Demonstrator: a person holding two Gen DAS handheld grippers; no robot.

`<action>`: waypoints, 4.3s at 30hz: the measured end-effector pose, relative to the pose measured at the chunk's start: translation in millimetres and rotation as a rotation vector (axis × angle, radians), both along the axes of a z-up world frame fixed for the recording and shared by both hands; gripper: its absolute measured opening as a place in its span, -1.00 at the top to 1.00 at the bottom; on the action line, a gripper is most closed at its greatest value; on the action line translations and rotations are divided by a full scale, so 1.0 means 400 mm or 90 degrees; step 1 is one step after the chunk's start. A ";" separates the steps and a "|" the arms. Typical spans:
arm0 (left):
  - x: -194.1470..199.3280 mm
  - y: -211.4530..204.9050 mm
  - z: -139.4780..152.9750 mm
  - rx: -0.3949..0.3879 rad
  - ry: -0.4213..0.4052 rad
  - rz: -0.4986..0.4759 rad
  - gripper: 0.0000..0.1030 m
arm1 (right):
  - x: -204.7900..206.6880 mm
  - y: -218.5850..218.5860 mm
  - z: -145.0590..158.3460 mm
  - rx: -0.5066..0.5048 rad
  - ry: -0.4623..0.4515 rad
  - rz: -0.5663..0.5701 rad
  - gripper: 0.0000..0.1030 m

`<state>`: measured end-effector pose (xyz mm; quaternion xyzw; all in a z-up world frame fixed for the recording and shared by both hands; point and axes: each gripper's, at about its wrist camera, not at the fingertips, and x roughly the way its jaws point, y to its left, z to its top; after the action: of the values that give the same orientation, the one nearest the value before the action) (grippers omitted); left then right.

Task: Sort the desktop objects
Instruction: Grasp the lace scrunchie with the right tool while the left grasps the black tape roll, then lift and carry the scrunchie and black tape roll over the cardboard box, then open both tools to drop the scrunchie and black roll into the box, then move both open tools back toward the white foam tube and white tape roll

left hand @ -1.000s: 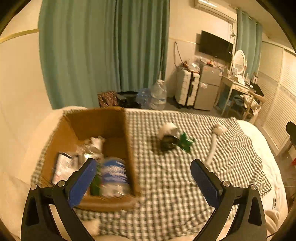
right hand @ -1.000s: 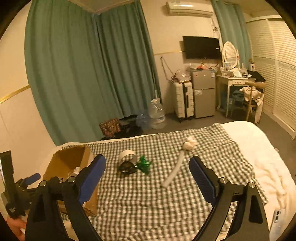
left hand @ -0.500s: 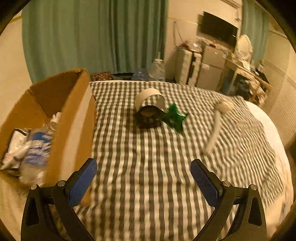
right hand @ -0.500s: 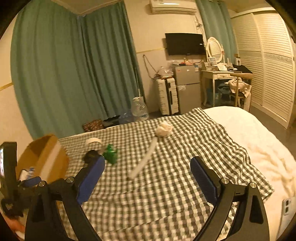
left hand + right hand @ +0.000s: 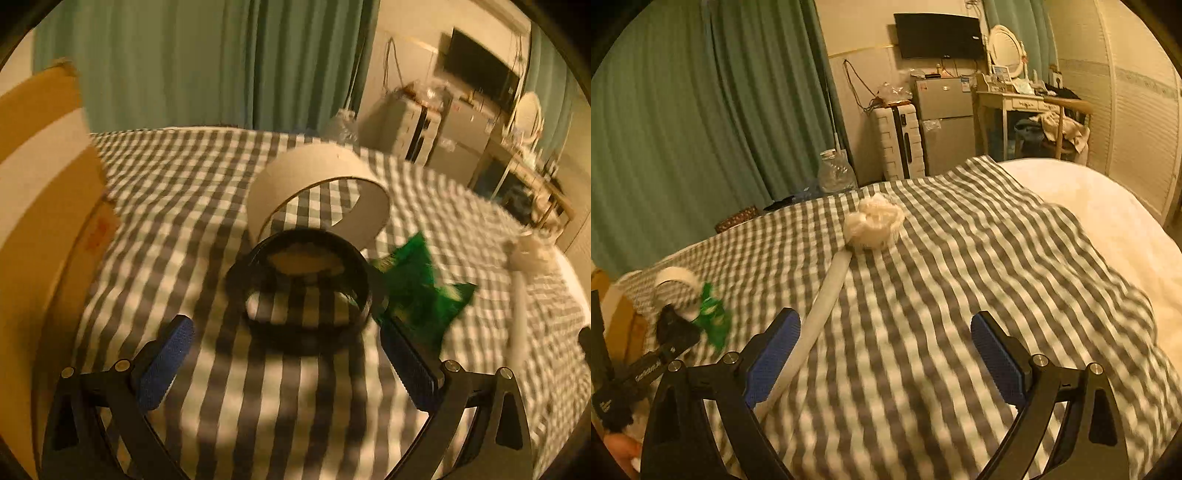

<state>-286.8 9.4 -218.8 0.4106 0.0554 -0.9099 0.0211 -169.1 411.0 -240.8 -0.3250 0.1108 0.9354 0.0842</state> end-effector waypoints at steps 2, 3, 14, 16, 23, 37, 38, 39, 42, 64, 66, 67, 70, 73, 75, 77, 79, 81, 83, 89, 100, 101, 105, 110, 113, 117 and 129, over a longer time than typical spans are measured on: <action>-0.026 0.000 -0.003 -0.034 0.008 0.007 -1.00 | -0.042 -0.005 -0.006 0.015 0.002 0.007 -0.83; -0.030 -0.007 -0.003 -0.039 0.021 0.008 -1.00 | -0.067 -0.008 -0.008 0.028 0.003 0.010 -0.83; -0.033 -0.082 -0.018 0.037 0.025 -0.013 -0.48 | -0.330 -0.003 -0.034 0.005 0.011 -0.004 -0.83; -0.030 -0.093 -0.016 0.044 0.029 -0.013 -0.48 | -0.363 -0.007 -0.050 -0.010 -0.011 -0.008 -0.81; -0.023 -0.110 -0.006 0.039 0.036 0.001 -0.48 | -0.281 -0.018 -0.020 0.005 0.000 -0.032 0.67; 0.179 -0.077 0.225 0.022 0.069 -0.069 -0.48 | 0.141 -0.094 0.129 0.057 -0.028 0.018 0.67; 0.205 -0.076 0.237 0.026 0.061 -0.068 -0.48 | 0.165 -0.103 0.141 0.057 -0.028 0.020 0.67; 0.228 -0.077 0.244 0.030 0.049 -0.073 -0.48 | 0.187 -0.112 0.155 0.055 -0.030 0.027 0.67; 0.302 -0.087 0.274 0.044 0.016 -0.087 -0.48 | 0.260 -0.154 0.197 0.064 -0.028 0.057 0.67; 0.547 -0.205 0.585 0.012 0.097 -0.105 -0.48 | 0.525 -0.403 0.455 0.059 0.075 0.202 0.66; 0.541 -0.212 0.613 0.010 0.105 -0.116 -0.48 | 0.532 -0.421 0.472 0.061 0.081 0.207 0.66; 0.546 -0.223 0.623 0.010 0.106 -0.122 -0.48 | 0.536 -0.437 0.484 0.066 0.088 0.213 0.66; 0.542 -0.257 0.665 -0.015 0.122 -0.128 -0.48 | 0.530 -0.477 0.505 0.070 0.092 0.234 0.66; 0.531 -0.318 0.692 -0.019 0.127 -0.114 -0.48 | 0.518 -0.542 0.530 0.070 0.098 0.268 0.66; 0.524 -0.368 0.693 -0.030 0.130 -0.092 -0.48 | 0.505 -0.581 0.543 0.065 0.101 0.290 0.66; 0.512 -0.425 0.684 -0.026 0.128 -0.061 -0.48 | 0.487 -0.636 0.556 0.062 0.101 0.322 0.66; 0.501 -0.483 0.669 -0.009 0.124 -0.026 -0.48 | 0.463 -0.690 0.560 0.055 0.100 0.351 0.66; 0.486 -0.540 0.646 -0.003 0.117 0.008 -0.48 | 0.430 -0.742 0.556 0.035 0.090 0.376 0.66; 0.471 -0.582 0.613 -0.012 0.107 0.026 -0.48 | 0.399 -0.792 0.542 0.017 0.076 0.399 0.66; 0.423 -0.661 0.500 -0.002 0.062 0.039 -0.48 | 0.300 -0.929 0.478 -0.014 0.014 0.442 0.66; 0.403 -0.701 0.394 -0.015 0.032 0.002 -0.94 | 0.118 -1.045 0.467 0.000 0.010 0.403 -0.64; 0.401 -0.702 0.396 -0.010 0.034 -0.001 -0.96 | 0.114 -1.040 0.471 -0.006 0.017 0.396 -0.64; 0.421 -0.692 0.404 -0.006 0.038 -0.005 -0.98 | 0.118 -0.998 0.481 -0.017 0.031 0.339 -0.64; 0.465 -0.639 0.434 -0.016 0.063 -0.026 -0.99 | 0.207 -0.878 0.472 0.005 0.070 0.247 -0.64; 0.495 -0.587 0.454 -0.014 0.082 -0.042 -1.00 | 0.266 -0.758 0.453 0.013 0.070 0.200 -0.64; 0.527 -0.486 0.455 0.009 0.086 -0.067 -1.00 | 0.326 -0.579 0.412 0.014 0.045 0.136 -0.64; 0.460 -0.182 0.341 0.001 0.046 -0.084 -1.00 | 0.318 -0.300 0.228 -0.056 0.002 0.065 -0.64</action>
<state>-102.6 -63.4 -82.5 0.3804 0.0300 -0.9234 -0.0415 -41.8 290.9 -149.6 -0.3319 0.1354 0.9333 0.0218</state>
